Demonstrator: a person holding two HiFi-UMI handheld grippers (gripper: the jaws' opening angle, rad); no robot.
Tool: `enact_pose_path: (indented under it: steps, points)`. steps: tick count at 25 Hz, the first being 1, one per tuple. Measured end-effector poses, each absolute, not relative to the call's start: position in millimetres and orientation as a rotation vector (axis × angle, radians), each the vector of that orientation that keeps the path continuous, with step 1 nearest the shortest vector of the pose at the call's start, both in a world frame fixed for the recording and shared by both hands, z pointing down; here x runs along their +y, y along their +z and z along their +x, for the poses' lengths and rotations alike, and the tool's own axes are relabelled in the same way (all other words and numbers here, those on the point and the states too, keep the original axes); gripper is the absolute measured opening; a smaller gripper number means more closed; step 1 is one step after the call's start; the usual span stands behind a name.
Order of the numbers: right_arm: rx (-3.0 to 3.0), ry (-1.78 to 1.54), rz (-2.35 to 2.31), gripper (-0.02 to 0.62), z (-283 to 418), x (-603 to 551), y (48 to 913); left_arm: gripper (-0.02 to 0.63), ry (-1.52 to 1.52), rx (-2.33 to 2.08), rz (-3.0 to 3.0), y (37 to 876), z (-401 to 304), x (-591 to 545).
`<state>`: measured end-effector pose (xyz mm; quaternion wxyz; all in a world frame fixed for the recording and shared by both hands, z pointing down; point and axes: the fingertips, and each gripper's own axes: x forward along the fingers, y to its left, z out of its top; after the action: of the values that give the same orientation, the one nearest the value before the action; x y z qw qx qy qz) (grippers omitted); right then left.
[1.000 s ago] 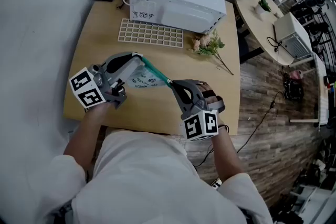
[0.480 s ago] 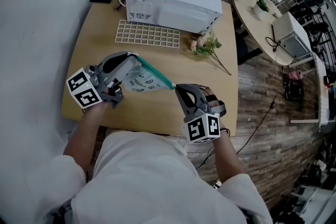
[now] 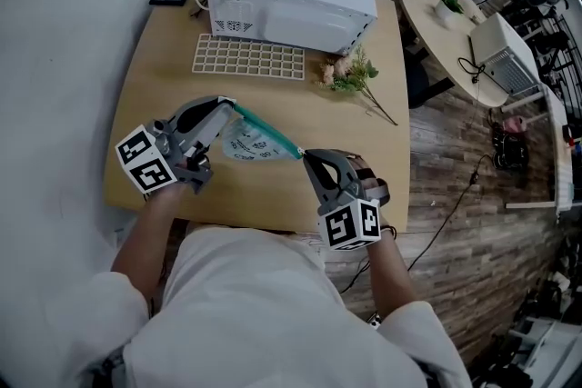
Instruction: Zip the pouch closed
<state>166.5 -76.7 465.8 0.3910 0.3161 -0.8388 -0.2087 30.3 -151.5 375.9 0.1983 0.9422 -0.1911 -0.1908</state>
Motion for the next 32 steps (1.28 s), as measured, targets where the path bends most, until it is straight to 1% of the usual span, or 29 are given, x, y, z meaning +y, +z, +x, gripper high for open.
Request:
enact_pose_path:
  steps: [12, 22, 32]
  points:
    - [-2.168, -0.442, 0.855, 0.002, 175.2, -74.1, 478.3, 0.023, -0.493, -0.541, 2.643, 381.8, 43.6, -146.2]
    - [-2.180, -0.395, 0.864, 0.002, 155.2, -81.5, 487.1, 0.023, -0.448, -0.602, 2.614, 392.4, 20.2, -147.0]
    - [-2.217, -0.258, 0.936, 0.003, 126.8, -85.4, 498.8, 0.025, -0.394, -0.628, 2.590, 400.8, -3.8, -149.8]
